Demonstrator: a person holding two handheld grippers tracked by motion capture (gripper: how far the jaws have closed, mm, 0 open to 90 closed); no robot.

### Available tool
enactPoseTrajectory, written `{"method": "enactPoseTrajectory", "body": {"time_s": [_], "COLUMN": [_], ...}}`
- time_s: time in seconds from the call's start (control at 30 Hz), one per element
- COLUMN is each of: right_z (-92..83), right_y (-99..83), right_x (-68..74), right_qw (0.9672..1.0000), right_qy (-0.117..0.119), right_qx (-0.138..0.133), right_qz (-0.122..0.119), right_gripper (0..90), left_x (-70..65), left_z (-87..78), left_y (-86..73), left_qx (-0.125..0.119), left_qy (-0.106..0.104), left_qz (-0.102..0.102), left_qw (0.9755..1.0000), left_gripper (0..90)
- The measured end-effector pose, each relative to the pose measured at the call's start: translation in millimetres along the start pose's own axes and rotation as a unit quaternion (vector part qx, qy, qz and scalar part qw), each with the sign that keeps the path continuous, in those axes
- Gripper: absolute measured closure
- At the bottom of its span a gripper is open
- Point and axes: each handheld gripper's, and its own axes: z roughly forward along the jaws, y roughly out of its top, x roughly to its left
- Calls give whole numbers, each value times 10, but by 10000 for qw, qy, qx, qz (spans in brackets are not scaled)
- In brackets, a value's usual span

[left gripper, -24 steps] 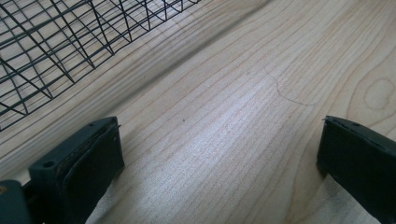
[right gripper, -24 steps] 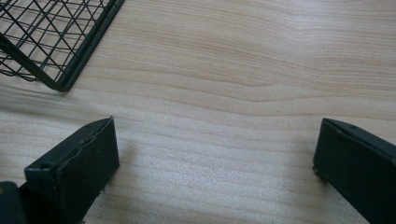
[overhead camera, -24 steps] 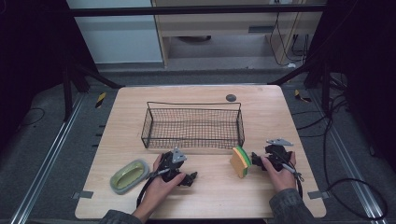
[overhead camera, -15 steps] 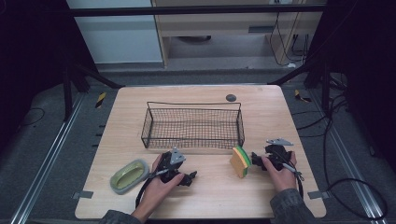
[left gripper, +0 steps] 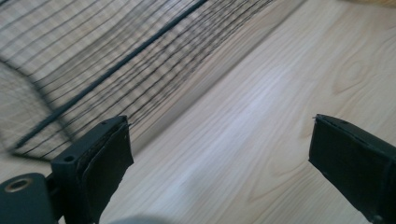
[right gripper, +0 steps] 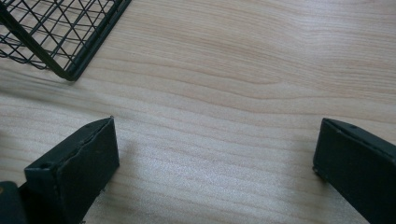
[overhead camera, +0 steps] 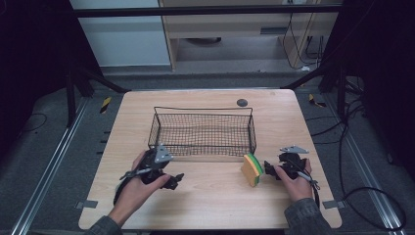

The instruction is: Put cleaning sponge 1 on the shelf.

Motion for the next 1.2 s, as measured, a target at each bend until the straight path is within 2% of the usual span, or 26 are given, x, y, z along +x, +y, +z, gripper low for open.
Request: {"method": "enactPoseTrajectory", "body": {"time_s": [0.03, 0.17, 0.2, 0.27, 0.37, 0.6, 0.67, 0.8, 0.87, 1.0, 1.2], "right_z": [0, -8, -9, -9, -12, -30, -33, -38, -40, -44, -45], "right_y": [0, -6, -7, -7, -10, -28, -31, -36, -37, -40, -41], "right_x": [0, -3, -4, -4, -6, -20, -19, -25, -22, -26, -26], "right_qw": [10000, 10000, 10000, 10000, 10000, 9999, 10000, 9999, 9999, 9999, 9999], "right_qy": [0, 22, 28, 27, 37, 67, 69, 86, 85, 72, 75], "right_qx": [0, 10, 10, 9, 15, -3, -7, -14, 1, 4, 9], "right_qz": [0, -10, -12, -13, -21, -81, -68, -81, -59, -74, -81], "right_gripper": [4, 4, 4, 4, 4, 7, 7, 7, 7, 7, 7], "left_x": [0, 138, 209, 246, 325, 481, 500, 564, 583, 616, 639], "left_z": [0, -141, -220, -264, -341, -462, -473, -492, -497, -493, -430], "left_y": [0, -91, -147, -178, -243, -319, -320, -336, -347, -379, -448], "left_qx": [0, 155, 310, 403, 454, 700, 727, 915, 984, 1153, 1452], "left_qy": [0, 135, 139, 171, 167, 115, 123, 46, 76, 6, -161], "left_qz": [0, 19, 42, 55, -72, -176, -166, -275, -241, -248, -228], "left_qw": [10000, 9998, 9994, 9990, 9988, 9973, 9971, 9954, 9948, 9930, 9890], "left_gripper": [49, 47, 45, 45, 41, 50, 49, 50, 51, 60, 118]}}
